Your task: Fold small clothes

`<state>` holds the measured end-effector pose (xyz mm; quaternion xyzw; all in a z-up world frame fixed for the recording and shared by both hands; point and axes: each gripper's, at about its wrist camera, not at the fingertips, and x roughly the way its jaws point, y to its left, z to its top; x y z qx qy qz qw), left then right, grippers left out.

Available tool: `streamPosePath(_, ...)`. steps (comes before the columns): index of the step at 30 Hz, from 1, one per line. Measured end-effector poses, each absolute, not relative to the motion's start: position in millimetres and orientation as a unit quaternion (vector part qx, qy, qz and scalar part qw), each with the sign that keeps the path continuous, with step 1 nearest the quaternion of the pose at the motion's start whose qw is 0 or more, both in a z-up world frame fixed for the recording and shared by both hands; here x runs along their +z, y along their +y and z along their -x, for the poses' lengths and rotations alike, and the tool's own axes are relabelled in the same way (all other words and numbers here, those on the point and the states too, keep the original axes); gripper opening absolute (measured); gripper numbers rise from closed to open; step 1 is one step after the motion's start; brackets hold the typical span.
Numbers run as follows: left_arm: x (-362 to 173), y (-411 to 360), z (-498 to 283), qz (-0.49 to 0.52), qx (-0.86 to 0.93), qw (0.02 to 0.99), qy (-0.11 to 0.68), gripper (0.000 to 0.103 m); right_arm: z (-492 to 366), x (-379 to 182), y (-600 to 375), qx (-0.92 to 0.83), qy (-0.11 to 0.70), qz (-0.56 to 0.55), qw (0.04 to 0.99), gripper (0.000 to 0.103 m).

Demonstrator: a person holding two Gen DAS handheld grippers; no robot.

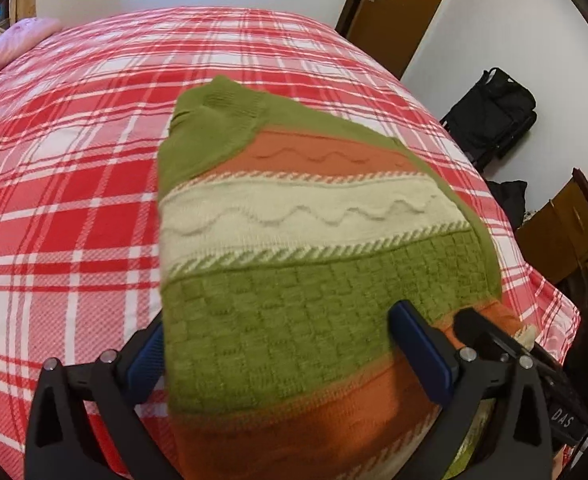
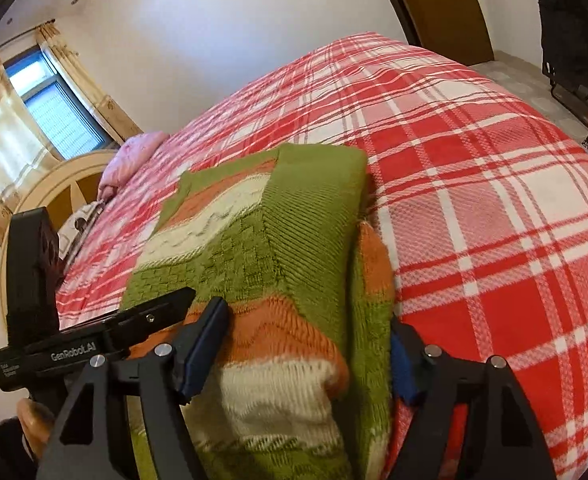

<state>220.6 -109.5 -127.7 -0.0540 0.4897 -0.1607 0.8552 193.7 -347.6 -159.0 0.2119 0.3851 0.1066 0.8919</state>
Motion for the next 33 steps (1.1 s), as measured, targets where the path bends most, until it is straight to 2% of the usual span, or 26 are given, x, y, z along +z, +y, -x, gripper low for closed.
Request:
streamPosePath(4, -127, -110, -221, 0.052, -0.161, 0.857, 0.487, 0.103, -200, -160, -344, 0.105, 0.393, -0.200, 0.892, 0.072)
streamPosePath(7, -125, -111, -219, 0.043, -0.159, 0.860, 0.483, 0.095, -198, -158, -337, 0.108, 0.397, -0.193, 0.891, 0.058)
streamPosePath(10, -119, -108, -216, 0.042, -0.164, 0.863, 0.475, 0.077, -194, -158, -334, 0.113, 0.394, -0.207, 0.888, 0.043)
streamPosePath(12, -112, -106, -211, 0.032, -0.169, 0.868, 0.466, 0.051, -190, -157, -332, 0.113, 0.390, -0.221, 0.887, 0.038)
streamPosePath(14, -104, -107, -207, 0.019, -0.171, 0.873, 0.457, 0.039, -186, -154, -328, 0.110, 0.386, -0.217, 0.890, 0.036)
streamPosePath(15, -102, -107, -206, 0.015, -0.172, 0.873, 0.456, 0.037, -182, -152, -327, 0.109, 0.385, -0.218, 0.890, 0.035)
streamPosePath(17, -102, -106, -206, 0.011, -0.176, 0.872, 0.458, 0.038, -173, -148, -327, 0.111, 0.380, -0.216, 0.892, 0.034)
streamPosePath(19, -103, -101, -206, 0.021, -0.187, 0.867, 0.461, 0.044, -165, -147, -325, 0.110, 0.379, -0.211, 0.894, 0.034)
streamPosePath(21, -106, -92, -207, 0.035, -0.190, 0.863, 0.466, 0.062, -161, -149, -327, 0.113, 0.375, -0.219, 0.893, 0.035)
streamPosePath(22, -106, -90, -207, 0.039, -0.190, 0.863, 0.466, 0.064, -162, -150, -329, 0.114, 0.373, -0.225, 0.893, 0.038)
streamPosePath(24, -107, -91, -209, 0.029, -0.184, 0.865, 0.466, 0.079, -166, -151, -332, 0.103, 0.377, -0.227, 0.892, 0.050)
streamPosePath(27, -110, -93, -215, 0.014, -0.177, 0.866, 0.468, 0.091, -174, -152, -341, 0.087, 0.380, -0.246, 0.887, 0.058)
streamPosePath(31, -126, -80, -232, 0.094, -0.196, 0.840, 0.498, 0.095, -187, -160, -353, 0.085, 0.376, -0.268, 0.883, 0.065)
streamPosePath(33, -126, -83, -229, 0.093, -0.196, 0.844, 0.490, 0.090, -193, -162, -353, 0.098, 0.375, -0.270, 0.881, 0.067)
